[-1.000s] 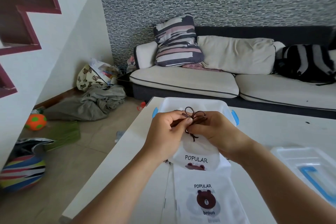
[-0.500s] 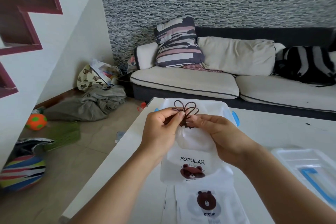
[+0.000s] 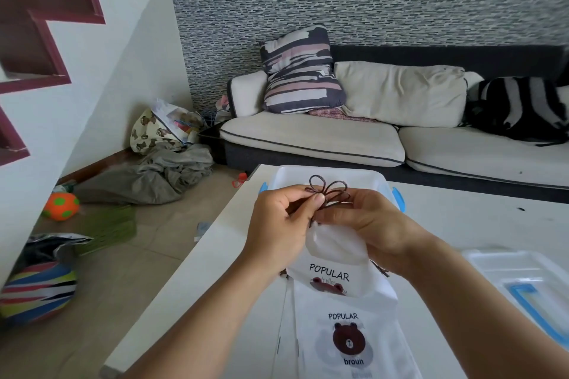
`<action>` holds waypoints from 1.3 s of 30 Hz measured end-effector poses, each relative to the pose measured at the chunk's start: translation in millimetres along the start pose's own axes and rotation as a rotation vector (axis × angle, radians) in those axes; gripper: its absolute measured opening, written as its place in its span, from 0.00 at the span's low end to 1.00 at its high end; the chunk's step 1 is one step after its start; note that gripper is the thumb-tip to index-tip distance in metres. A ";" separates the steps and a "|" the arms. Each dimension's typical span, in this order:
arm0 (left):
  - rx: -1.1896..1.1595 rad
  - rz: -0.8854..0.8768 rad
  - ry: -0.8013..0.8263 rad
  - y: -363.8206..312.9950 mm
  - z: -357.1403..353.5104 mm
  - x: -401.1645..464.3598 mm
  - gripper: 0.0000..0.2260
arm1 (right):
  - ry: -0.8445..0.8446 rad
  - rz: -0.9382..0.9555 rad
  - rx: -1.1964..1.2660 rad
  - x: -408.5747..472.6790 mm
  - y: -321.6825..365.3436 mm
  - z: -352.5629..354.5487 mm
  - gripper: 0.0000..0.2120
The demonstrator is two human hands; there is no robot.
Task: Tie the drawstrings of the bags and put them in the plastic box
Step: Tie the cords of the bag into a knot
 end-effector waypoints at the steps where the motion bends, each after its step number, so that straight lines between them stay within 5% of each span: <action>1: 0.005 -0.011 0.003 -0.9 0.7 0.2 0.06 | -0.011 0.027 -0.025 0.3 1.3 -0.7 0.09; 11: 0.230 -0.257 0.061 -8.9 3.0 1.2 0.08 | -0.146 0.141 -0.346 1.5 2.5 -1.5 0.08; 16: 0.220 -0.234 0.009 -8.4 8.7 4.0 0.06 | 0.079 0.019 -0.055 -1.4 -2.1 -6.3 0.14; 21: 0.197 -0.214 0.022 -12.2 7.1 2.0 0.05 | 0.001 -0.016 0.001 -0.6 -1.5 -3.2 0.14; 30: 0.160 -0.163 0.056 -5.5 4.4 0.7 0.07 | -0.181 0.066 -0.324 1.9 5.5 2.4 0.04; 35: 0.174 -0.163 0.064 -2.8 -2.1 -2.3 0.08 | -0.190 0.116 -0.557 4.2 4.0 -3.2 0.06; 39: 0.032 0.019 -0.008 2.1 8.1 4.6 0.09 | -0.044 -0.042 -0.325 0.4 1.0 6.7 0.06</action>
Point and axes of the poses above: each hand's wrist, its own x-axis towards the middle knuckle, its own z-axis out of the back of the hand, y = z × x, the point moved 5 cm from there along x, towards the middle knuckle, and after that the axes turned 2 degrees about -y, right-handed, at the moved point
